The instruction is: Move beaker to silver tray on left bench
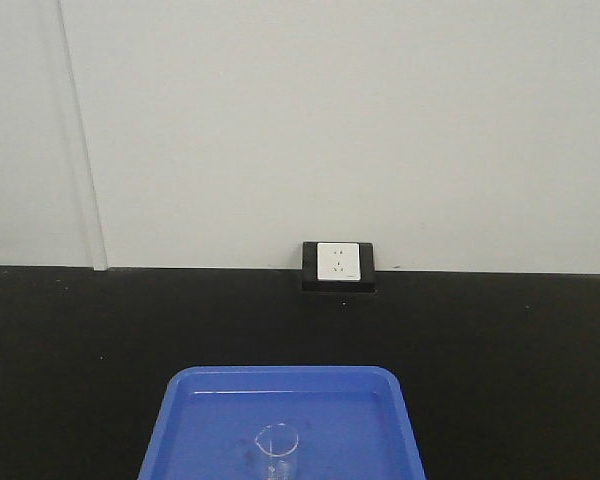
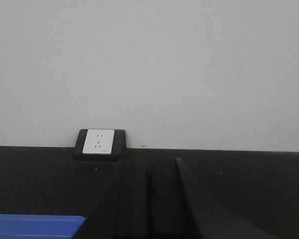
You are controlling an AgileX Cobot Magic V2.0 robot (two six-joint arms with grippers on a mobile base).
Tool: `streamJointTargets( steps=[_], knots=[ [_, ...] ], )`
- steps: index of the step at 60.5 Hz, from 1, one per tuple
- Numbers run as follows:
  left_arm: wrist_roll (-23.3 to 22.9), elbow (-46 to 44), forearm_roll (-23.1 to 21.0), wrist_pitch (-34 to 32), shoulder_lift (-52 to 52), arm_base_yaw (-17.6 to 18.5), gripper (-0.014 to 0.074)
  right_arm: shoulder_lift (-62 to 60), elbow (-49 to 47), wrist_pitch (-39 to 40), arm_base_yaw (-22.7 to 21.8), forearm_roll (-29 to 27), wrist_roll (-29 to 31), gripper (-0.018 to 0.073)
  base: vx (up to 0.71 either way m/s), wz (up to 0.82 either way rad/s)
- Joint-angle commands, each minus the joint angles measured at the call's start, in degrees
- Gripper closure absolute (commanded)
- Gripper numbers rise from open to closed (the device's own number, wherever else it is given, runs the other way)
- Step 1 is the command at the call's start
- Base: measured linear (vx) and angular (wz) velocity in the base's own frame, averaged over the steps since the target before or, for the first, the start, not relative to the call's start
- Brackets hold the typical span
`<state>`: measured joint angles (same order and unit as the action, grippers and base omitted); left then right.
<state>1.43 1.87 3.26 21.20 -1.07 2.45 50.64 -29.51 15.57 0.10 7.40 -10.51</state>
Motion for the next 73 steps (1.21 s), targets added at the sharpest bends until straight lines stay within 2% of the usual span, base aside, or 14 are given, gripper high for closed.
streamJointTargets(
  steps=[1,8,13,30,37,45,52,62,68,73],
  knots=[
    [-0.1,1.14,-0.15,-4.31,-0.41,0.45,0.0595,1.34,-2.21,6.66,-0.29,-0.07,-0.42,0.0533,0.0,0.0],
    [-0.1,1.14,-0.15,-4.31,-0.41,0.45,0.0595,1.78,-2.21,6.49,-0.23,0.11,-0.5,0.046,0.0,0.0],
    [-0.1,1.14,-0.15,-4.31,-0.41,0.45,0.0595,1.78,-2.21,6.49,-0.23,0.28,-0.5,0.0375,0.0,0.0],
    [-0.1,1.14,-0.15,-4.31,-0.41,0.45,0.0595,1.78,-2.21,7.42,-0.23,0.36,-0.5,-0.0057,0.0,0.0],
    [-0.1,1.14,-0.15,-4.31,-0.41,0.45,0.0595,1.78,-2.21,8.95,-0.23,0.35,-1.28,-0.0137,0.0,0.0],
    [-0.1,1.14,-0.15,-4.31,-0.41,0.45,0.0595,2.56,-2.21,9.26,-0.19,2.24,-3.98,-0.0148,0.0,0.0],
    [-0.1,1.14,-0.15,-4.31,-0.41,0.45,0.0595,6.34,-2.21,8.05,1.9,10.03,-8.38,-0.0131,0.0,0.0],
    [-0.1,1.14,-0.15,-4.31,-0.41,0.45,0.0595,14.63,-2.21,8.86,10.19,22.3,-12.78,-0.0097,0.0,0.0],
    [-0.1,1.14,-0.15,-4.31,-0.41,0.45,0.0595,21.7,-2.21,11.68,15.27,24.35,-13.13,-0.0083,0.0,0.0],
    [-0.1,1.14,-0.15,-4.31,-0.41,0.45,0.0595,27.59,-2.21,15.87,17.72,24.35,-13.06,-0.0078,0.0,0.0]
  ],
)
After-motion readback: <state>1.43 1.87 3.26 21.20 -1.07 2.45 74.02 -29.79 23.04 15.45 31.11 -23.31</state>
